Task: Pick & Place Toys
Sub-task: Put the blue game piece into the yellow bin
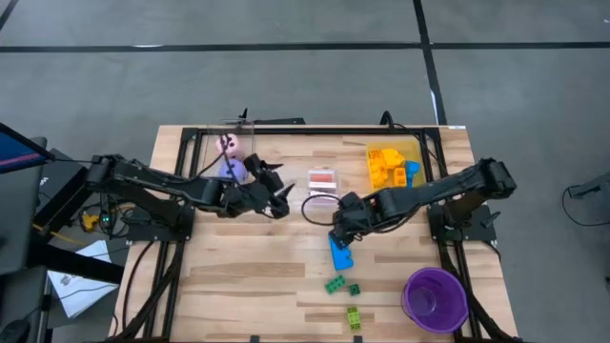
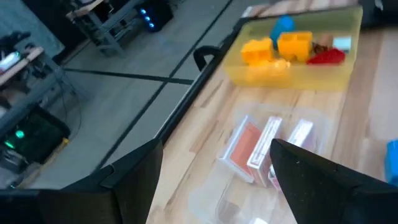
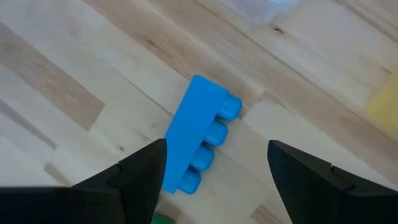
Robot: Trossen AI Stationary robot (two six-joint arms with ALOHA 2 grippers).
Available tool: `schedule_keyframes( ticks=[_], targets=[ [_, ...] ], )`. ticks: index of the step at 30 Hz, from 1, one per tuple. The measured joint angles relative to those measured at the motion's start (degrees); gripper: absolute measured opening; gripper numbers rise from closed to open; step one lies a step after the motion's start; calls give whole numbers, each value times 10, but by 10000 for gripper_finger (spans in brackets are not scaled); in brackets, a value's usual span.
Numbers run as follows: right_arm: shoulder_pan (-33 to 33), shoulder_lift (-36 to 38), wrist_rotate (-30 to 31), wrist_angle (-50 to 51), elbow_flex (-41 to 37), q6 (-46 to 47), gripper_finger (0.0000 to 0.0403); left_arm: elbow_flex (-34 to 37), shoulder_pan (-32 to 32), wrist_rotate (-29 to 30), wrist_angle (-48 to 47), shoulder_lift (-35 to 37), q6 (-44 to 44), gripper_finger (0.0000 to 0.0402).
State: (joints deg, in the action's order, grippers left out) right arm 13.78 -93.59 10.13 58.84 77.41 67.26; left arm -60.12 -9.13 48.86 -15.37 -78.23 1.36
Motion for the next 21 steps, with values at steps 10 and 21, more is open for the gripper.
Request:
schedule_keyframes(
  ticks=[10,21],
  targets=[
    [-7,-45,-32,-45,0,-5,272,61,2,6,5,77,60,292],
    [-16,-112,-105,-74,0,-42,272,112,2,13,26,142,80,292]
  ],
)
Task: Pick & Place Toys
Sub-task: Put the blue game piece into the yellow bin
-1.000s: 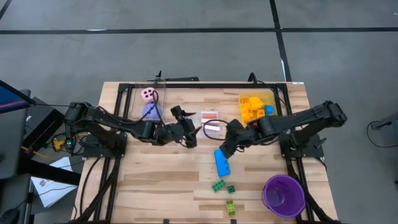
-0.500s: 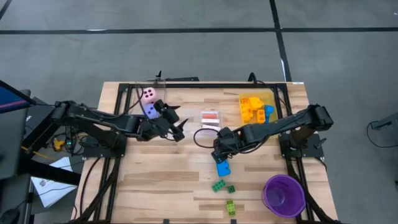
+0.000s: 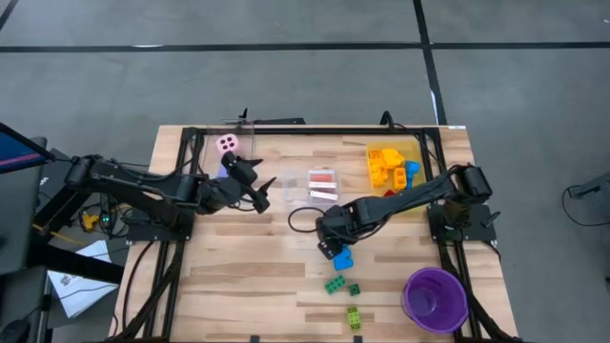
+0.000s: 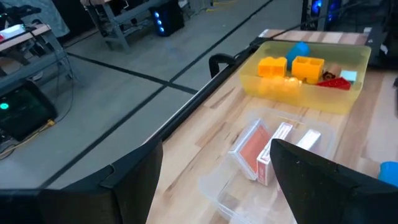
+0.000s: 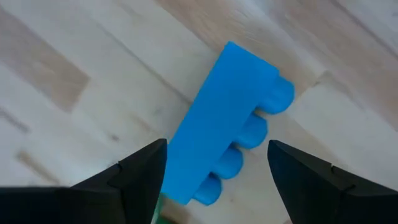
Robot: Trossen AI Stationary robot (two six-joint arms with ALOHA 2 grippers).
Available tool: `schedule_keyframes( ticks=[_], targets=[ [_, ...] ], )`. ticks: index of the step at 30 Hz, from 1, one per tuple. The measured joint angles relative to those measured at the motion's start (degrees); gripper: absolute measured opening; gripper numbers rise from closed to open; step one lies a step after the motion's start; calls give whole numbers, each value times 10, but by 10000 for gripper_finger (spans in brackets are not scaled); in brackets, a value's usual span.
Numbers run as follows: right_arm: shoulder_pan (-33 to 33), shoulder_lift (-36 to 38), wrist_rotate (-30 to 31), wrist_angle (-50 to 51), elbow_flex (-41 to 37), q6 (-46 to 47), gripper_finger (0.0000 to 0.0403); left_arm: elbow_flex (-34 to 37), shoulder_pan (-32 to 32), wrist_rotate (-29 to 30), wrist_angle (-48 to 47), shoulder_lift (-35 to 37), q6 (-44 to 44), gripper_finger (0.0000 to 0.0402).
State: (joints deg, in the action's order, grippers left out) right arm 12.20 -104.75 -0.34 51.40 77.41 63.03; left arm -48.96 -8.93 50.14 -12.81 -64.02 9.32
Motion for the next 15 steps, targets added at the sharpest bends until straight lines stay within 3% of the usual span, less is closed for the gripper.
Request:
schedule_keyframes(
  ticks=[7,15],
  targets=[
    [0,-18,26,26,0,-15,272,3,0,0,20,4,-8,292],
    [18,-22,53,-29,0,-26,272,3,0,0,30,3,-14,292]
  ],
)
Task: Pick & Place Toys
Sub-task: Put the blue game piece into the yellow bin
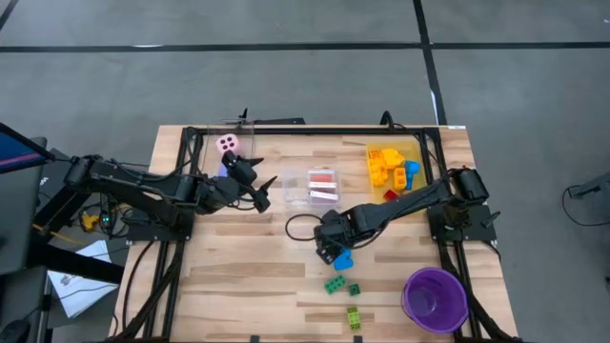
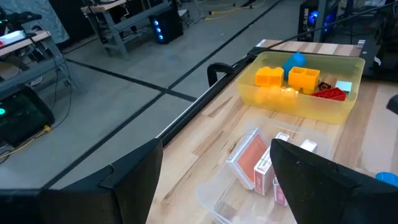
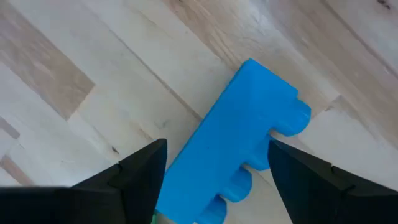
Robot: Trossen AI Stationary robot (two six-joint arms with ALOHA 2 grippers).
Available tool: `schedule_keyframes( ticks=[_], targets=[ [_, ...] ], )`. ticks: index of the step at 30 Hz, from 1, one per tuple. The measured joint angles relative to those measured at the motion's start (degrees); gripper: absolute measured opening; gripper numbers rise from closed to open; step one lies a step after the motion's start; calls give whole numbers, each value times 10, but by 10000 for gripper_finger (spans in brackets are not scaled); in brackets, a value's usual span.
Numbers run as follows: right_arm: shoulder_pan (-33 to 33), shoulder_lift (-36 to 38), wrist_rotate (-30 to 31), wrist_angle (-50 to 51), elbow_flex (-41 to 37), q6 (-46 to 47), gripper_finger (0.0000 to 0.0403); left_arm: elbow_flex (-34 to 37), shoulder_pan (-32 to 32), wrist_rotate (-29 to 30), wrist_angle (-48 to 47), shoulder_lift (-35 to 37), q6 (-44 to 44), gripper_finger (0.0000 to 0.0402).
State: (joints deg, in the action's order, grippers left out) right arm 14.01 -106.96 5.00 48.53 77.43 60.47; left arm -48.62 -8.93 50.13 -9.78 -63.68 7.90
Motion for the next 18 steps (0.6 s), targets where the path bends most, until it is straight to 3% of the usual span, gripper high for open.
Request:
schedule_keyframes(
  ticks=[10,14,18],
  targets=[
    [16,0,100,2,0,15,272,0,0,0,2,0,0,292],
    [21,-3,107,-16,0,18,272,0,0,0,5,0,0,292],
    [21,-18,107,48,-2,55,272,0,0,0,5,0,0,292]
  ],
)
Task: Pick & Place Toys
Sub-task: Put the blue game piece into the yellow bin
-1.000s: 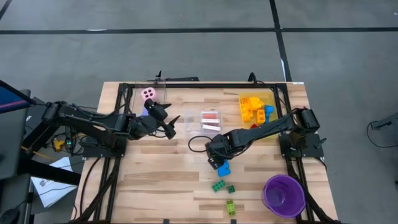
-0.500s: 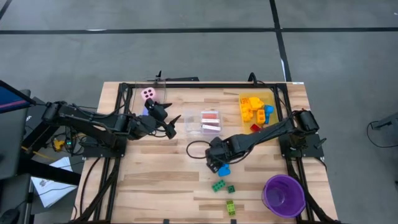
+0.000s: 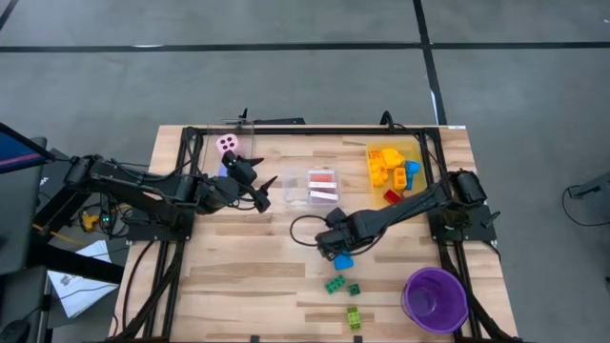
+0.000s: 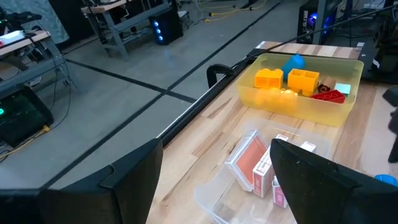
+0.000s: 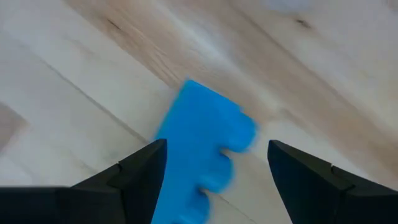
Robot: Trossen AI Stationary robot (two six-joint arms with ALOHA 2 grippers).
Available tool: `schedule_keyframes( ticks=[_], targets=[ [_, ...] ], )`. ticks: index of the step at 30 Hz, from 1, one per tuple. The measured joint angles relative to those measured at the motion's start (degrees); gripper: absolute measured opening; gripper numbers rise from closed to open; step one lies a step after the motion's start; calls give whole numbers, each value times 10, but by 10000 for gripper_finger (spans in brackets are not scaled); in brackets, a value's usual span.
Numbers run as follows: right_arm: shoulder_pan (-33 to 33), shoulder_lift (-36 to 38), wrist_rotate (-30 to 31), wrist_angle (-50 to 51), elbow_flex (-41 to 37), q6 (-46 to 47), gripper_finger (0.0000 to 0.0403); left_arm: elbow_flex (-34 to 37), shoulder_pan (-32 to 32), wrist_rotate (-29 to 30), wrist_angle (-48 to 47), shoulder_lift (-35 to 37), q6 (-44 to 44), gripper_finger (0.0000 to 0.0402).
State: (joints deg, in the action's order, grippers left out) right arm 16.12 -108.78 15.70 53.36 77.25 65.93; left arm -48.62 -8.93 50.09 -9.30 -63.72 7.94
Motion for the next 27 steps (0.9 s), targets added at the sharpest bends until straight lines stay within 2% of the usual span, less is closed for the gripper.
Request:
schedule_keyframes(
  ticks=[6,8,22,27],
  targets=[
    [9,-27,-7,-39,7,27,272,0,0,-6,2,0,0,292],
    [14,-30,-9,-8,4,41,272,0,0,-6,6,0,0,292],
    [57,-35,-8,8,9,107,272,0,0,-9,7,-2,-1,292],
    [75,-29,0,71,64,117,272,0,0,-9,8,-2,-1,292]
  ],
)
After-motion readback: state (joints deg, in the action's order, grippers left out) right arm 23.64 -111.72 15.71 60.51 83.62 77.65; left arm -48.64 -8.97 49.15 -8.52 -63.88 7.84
